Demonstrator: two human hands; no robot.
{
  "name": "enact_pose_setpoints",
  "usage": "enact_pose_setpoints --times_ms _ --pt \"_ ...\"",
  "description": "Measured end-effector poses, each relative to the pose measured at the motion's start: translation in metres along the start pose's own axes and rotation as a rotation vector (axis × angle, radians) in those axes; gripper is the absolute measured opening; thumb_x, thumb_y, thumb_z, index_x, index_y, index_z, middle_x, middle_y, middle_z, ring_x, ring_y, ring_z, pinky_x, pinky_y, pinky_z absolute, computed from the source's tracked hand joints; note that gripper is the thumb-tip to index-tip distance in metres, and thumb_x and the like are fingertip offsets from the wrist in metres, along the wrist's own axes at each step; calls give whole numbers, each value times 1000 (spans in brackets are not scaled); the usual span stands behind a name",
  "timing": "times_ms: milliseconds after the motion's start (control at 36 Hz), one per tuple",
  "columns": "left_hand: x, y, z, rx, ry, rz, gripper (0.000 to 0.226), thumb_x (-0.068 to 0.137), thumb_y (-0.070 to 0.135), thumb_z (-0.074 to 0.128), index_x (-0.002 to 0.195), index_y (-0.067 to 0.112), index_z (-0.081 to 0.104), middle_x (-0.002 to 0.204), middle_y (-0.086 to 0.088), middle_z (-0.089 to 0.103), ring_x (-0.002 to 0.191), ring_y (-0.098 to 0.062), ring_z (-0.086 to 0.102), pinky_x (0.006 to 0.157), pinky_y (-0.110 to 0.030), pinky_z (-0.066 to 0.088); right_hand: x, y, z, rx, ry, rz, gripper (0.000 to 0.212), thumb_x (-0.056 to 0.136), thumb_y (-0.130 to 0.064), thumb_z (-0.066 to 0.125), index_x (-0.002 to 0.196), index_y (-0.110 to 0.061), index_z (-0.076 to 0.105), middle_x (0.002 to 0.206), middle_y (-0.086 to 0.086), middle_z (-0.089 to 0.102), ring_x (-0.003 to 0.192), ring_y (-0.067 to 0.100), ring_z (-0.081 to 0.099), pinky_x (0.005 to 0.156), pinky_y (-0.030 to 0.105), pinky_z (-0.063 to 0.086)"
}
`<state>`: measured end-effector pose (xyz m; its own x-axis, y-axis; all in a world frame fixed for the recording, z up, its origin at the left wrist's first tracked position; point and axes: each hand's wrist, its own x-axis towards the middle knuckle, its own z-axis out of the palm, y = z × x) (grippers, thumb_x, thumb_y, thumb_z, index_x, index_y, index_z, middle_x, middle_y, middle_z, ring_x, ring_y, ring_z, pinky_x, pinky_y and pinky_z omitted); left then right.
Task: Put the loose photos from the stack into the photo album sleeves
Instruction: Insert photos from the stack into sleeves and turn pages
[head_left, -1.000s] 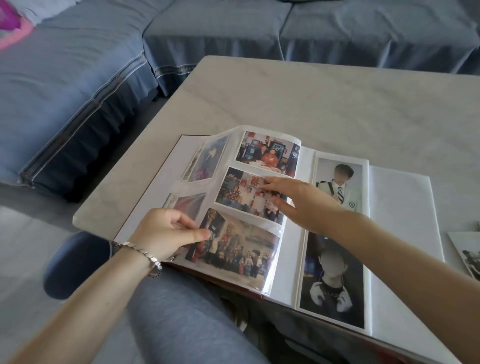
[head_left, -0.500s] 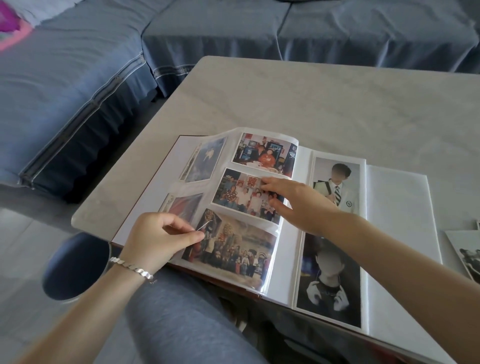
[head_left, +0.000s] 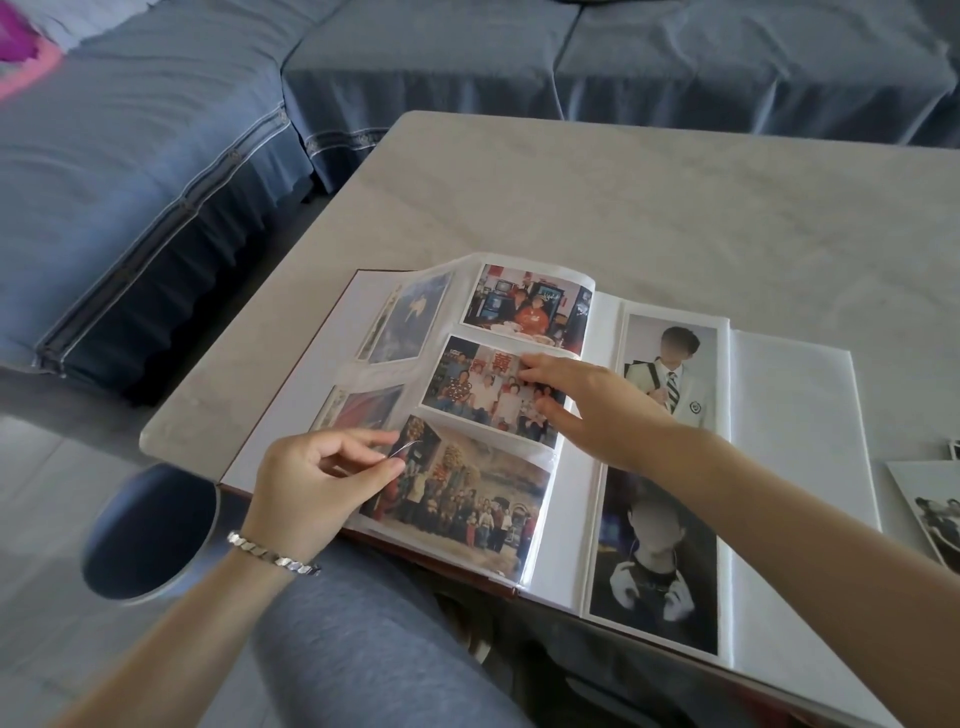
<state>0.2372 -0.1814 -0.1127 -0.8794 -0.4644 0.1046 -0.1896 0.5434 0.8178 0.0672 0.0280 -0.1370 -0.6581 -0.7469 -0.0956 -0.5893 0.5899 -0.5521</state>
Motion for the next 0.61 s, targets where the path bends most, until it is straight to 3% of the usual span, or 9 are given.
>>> enact_pose_setpoints --times_ms 361,556,611 --pt "-5 -1 0 -45 47 16 31 62 2 81 58 31 70 73 15 72 67 -7 70 64 -14 53 -1 2 1 28 16 -10 40 97 -27 45 137 -30 44 145 -15 38 130 10 40 101 22 33" --pt "-7 7 1 -75 103 -29 22 58 9 83 57 28 72 65 11 71 62 -5 68 59 -11 52 -1 2 2 35 23 -12 39 97 -27 45 137 -30 45 145 -16 38 129 9 41 95 17 31" --pt "-7 10 1 -119 108 -77 16 55 19 82 61 31 73 64 10 71 62 -6 68 59 -13 52 -1 2 2 43 22 -10 39 97 -26 46 137 -30 45 145 -16 38 128 9 42 94 17 33"
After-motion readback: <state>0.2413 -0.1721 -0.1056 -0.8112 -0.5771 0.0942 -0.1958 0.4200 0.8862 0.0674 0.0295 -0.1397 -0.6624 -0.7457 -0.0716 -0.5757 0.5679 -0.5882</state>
